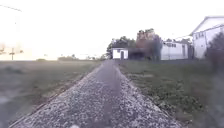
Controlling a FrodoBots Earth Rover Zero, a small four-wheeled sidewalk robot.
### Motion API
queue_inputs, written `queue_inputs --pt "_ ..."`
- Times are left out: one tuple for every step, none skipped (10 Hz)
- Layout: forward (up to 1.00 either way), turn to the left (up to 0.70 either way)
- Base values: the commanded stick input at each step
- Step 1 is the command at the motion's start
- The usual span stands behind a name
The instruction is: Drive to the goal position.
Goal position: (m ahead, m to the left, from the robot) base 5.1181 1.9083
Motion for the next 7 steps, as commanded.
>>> queue_inputs --pt "0.70 0.00" --pt "0.70 0.00" --pt "0.70 0.00" --pt "0.70 0.00" --pt "0.70 0.00" --pt "0.70 0.00" --pt "0.70 0.00"
